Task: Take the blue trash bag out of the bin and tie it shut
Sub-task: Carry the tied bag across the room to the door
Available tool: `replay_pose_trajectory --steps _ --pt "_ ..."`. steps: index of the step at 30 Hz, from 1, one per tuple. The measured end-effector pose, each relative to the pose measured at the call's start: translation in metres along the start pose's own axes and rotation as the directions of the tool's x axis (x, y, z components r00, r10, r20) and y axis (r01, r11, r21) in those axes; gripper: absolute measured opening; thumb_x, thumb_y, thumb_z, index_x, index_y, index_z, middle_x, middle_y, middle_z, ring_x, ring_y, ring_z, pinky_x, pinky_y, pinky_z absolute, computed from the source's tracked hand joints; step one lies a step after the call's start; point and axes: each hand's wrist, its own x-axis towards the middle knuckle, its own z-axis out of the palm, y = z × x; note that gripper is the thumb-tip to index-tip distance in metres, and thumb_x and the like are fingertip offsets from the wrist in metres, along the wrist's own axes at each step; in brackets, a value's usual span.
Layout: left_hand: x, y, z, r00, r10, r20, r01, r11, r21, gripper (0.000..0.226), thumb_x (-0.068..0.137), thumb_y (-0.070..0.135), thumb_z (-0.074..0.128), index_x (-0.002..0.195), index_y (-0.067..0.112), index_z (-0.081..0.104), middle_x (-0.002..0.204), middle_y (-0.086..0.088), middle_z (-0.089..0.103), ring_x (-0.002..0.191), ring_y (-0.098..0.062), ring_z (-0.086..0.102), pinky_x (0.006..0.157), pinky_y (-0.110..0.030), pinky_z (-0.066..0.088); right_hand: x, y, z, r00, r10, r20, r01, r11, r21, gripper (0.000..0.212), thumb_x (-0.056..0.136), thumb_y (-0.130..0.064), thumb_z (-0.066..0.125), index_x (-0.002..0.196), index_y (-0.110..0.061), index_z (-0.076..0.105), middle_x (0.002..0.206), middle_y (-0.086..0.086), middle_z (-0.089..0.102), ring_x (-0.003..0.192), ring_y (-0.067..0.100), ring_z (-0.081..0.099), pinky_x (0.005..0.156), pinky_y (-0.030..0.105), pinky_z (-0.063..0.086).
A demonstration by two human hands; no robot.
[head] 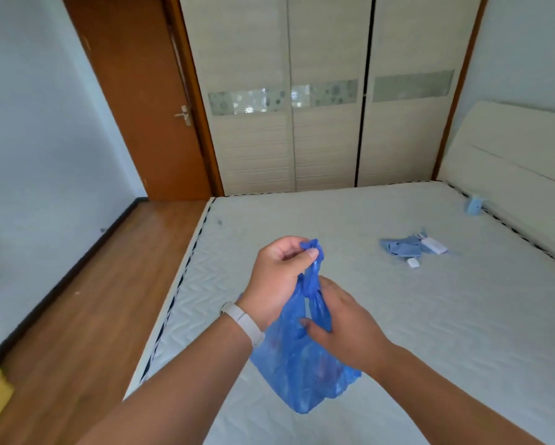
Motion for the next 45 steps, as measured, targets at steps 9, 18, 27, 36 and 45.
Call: replay_pose_trajectory --steps 9,18,27,36,45 --pt "-0.034 0.016 -0.160 0.942 0.030 -0.335 -0.016 0.999 0.045 0.006 0.088 0.004 0.064 0.086 0.001 0.070 0.078 -0.011 0.071 0.071 -0.026 0.063 0.069 -0.037 0.053 0.083 -0.078 0.116 0.942 -0.252 0.221 0.218 0.961 0.168 0.055 0.083 -0.050 0.057 0.132 -0.050 0.031 0.121 -0.034 0.046 0.108 -0.015 0.045 0.078 0.007 0.036" --pt "-0.050 0.018 -0.292 0.742 0.072 -0.667 0.059 0.983 0.172 0.016 0.085 0.007 0.069 0.075 0.019 0.073 0.071 0.001 0.071 0.068 -0.012 0.064 0.066 -0.024 0.052 0.167 -0.156 0.243 0.754 -0.540 0.373 0.382 0.823 0.420 0.051 0.085 -0.054 0.055 0.131 -0.045 0.034 0.118 -0.025 0.049 0.104 0.001 0.053 0.081 0.029 0.051" --pt "-0.082 0.030 -0.396 0.544 0.111 -0.832 0.140 0.965 0.220 0.008 0.086 0.007 0.067 0.079 0.010 0.071 0.077 -0.009 0.071 0.071 -0.019 0.064 0.067 -0.029 0.053 0.215 -0.239 0.340 0.550 -0.744 0.379 0.436 0.643 0.629 0.054 0.085 -0.049 0.061 0.132 -0.039 0.036 0.114 -0.033 0.041 0.098 -0.006 0.047 0.076 0.022 0.043" --pt "-0.124 0.036 -0.504 0.489 0.129 -0.863 0.136 0.965 0.222 0.006 0.085 0.015 0.067 0.081 0.013 0.071 0.086 -0.019 0.069 0.080 -0.032 0.065 0.077 -0.042 0.055 0.223 -0.318 0.427 0.502 -0.782 0.370 0.442 0.600 0.667 0.055 0.086 -0.053 0.058 0.134 -0.043 0.033 0.128 -0.024 0.045 0.114 0.005 0.051 0.088 0.037 0.052" --pt "-0.177 0.041 -0.631 0.529 0.078 -0.845 0.093 0.984 0.149 0.006 0.086 0.007 0.067 0.087 0.002 0.070 0.098 -0.034 0.066 0.083 -0.032 0.064 0.082 -0.046 0.054 0.219 -0.418 0.506 0.559 -0.707 0.433 0.455 0.698 0.553 0.053 0.085 -0.046 0.060 0.131 -0.042 0.036 0.124 -0.030 0.043 0.109 -0.003 0.049 0.084 0.020 0.045"
